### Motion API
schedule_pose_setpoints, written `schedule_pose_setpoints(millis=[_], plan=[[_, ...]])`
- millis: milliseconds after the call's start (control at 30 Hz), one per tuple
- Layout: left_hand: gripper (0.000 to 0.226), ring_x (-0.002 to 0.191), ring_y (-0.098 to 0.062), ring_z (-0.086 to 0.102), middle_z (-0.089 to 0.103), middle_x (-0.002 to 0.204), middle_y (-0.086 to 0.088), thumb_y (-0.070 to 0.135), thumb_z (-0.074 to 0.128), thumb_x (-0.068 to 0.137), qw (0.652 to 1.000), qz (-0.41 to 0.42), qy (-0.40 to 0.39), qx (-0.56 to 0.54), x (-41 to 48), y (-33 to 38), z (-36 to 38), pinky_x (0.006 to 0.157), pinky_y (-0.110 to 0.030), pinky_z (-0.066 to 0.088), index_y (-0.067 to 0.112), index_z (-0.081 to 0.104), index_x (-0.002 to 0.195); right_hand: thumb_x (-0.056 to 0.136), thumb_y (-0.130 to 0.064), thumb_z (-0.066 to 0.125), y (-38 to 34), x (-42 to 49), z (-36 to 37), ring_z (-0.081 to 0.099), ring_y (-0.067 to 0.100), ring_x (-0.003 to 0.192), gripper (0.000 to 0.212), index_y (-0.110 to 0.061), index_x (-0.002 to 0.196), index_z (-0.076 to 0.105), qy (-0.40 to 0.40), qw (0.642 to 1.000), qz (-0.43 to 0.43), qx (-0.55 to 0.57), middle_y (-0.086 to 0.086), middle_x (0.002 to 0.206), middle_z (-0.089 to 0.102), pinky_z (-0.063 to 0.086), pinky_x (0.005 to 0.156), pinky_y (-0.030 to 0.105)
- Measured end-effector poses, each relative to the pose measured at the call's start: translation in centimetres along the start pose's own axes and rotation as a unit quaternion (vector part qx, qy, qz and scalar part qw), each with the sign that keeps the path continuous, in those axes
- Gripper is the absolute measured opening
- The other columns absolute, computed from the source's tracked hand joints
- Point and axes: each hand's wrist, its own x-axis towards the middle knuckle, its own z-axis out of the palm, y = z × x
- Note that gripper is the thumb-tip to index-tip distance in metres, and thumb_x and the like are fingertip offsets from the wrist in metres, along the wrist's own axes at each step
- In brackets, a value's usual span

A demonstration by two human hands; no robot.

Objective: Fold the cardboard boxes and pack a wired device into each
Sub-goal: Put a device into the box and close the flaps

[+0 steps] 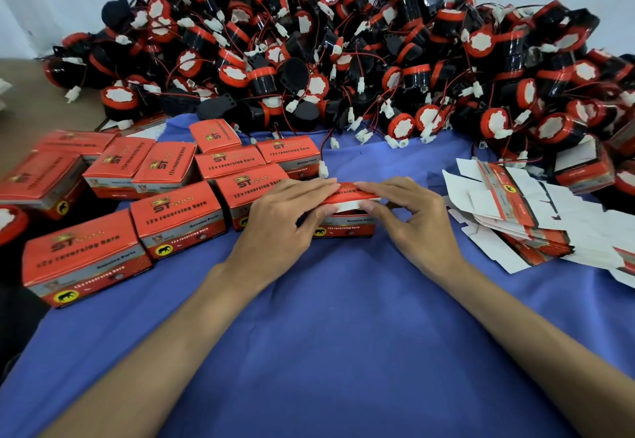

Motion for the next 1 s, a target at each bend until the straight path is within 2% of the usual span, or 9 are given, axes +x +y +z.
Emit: schedule_pose_setpoints(millis=[67,167,300,500,600,700,800,900,1000], plan=[[0.033,0.108,-0.021,0.064,0.068,0.12,-0.004,0.021,0.063,0.09,1.0,0.004,0.005,0.01,0.0,0.0,-0.1,0.096,-0.03,0.047,0.008,0.068,0.119,0.082,-0.012,0.071,0.1,-0.2,0.2,0.057,0.016,0.079,0.024,-0.003,0.104,0.072,0.033,0.996,-0.053,-0.069,0.007,0.09,0.071,0.045,0.079,0.015],[0.03,0.106,-0.022,0.066,0.07,0.115,-0.005,0.018,0.064,0.088,1.0,0.011,0.009,0.021,0.0,0.1,-0.1,0.095,-0.031,0.048,0.008,0.07,0.116,0.079,-0.011,0.074,0.4,-0.5,0.4,0.062,0.025,0.069,0.022,-0.002,0.1,0.074,0.071,0.982,-0.11,-0.135,0.007,0.082,0.073,0.051,0.07,0.028],[0.028,0.107,-0.023,0.066,0.071,0.113,-0.006,0.013,0.064,0.088,1.0,0.018,0.005,0.023,0.0,0.2,-0.2,0.097,-0.026,0.044,0.006,0.071,0.114,0.078,-0.011,0.075,0.4,-0.7,0.4,0.069,0.023,0.072,0.021,-0.003,0.097,0.075,0.095,0.974,-0.136,-0.152,0.007,0.085,0.074,0.055,0.07,0.03],[0.026,0.104,-0.019,0.067,0.072,0.109,-0.004,0.013,0.065,0.086,1.0,0.006,0.01,0.026,0.1,0.5,-0.4,0.095,-0.022,0.045,0.007,0.073,0.11,0.081,-0.012,0.073,0.1,-1.0,0.3,0.073,0.024,0.079,0.021,-0.002,0.099,0.074,0.094,0.965,-0.158,-0.189,0.011,0.09,0.075,0.06,0.064,0.039],[0.025,0.106,-0.011,0.064,0.072,0.109,0.001,0.016,0.064,0.087,0.999,-0.031,0.015,-0.007,0.3,0.7,-0.3,0.096,-0.024,0.047,0.011,0.074,0.109,0.08,-0.011,0.074,-0.2,-1.1,0.3,0.073,0.024,0.08,0.02,-0.003,0.097,0.075,0.108,0.955,-0.17,-0.218,0.01,0.088,0.075,0.06,0.061,0.039],[0.025,0.108,-0.008,0.063,0.072,0.109,0.004,0.017,0.064,0.086,0.997,-0.057,0.016,-0.04,0.5,0.6,-0.2,0.096,-0.03,0.049,0.013,0.073,0.109,0.083,-0.014,0.07,-0.5,-1.1,0.3,0.073,0.024,0.086,0.016,-0.005,0.095,0.076,0.108,0.923,-0.211,-0.302,0.005,0.084,0.075,0.059,0.055,0.034],[0.027,0.111,-0.011,0.063,0.071,0.113,0.005,0.019,0.063,0.088,1.0,-0.023,-0.005,-0.007,0.4,0.3,-0.4,0.096,-0.033,0.051,0.013,0.072,0.113,0.087,-0.017,0.064,-0.7,-1.0,0.2,0.072,0.025,0.092,0.017,-0.006,0.095,0.076,0.099,0.904,-0.224,-0.35,0.002,0.082,0.075,0.055,0.052,0.03],[0.028,0.114,-0.013,0.061,0.068,0.118,0.006,0.023,0.06,0.092,0.999,0.016,-0.024,0.033,0.2,0.1,-0.7,0.096,-0.032,0.051,0.013,0.071,0.116,0.09,-0.02,0.061,-1.2,-1.0,0.1,0.069,0.026,0.077,0.02,-0.007,0.095,0.076,0.102,0.903,-0.209,-0.36,0.0,0.082,0.074,0.054,0.055,0.031],[0.029,0.119,-0.014,0.057,0.066,0.122,0.005,0.02,0.058,0.094,0.999,0.033,-0.026,0.031,0.0,-0.2,-0.6,0.1,-0.031,0.047,0.009,0.069,0.117,0.091,-0.022,0.06,-1.3,-1.1,0.0,0.063,0.026,0.072,0.021,-0.01,0.096,0.076,0.094,0.903,-0.198,-0.371,-0.003,0.084,0.074,0.048,0.057,0.029]])
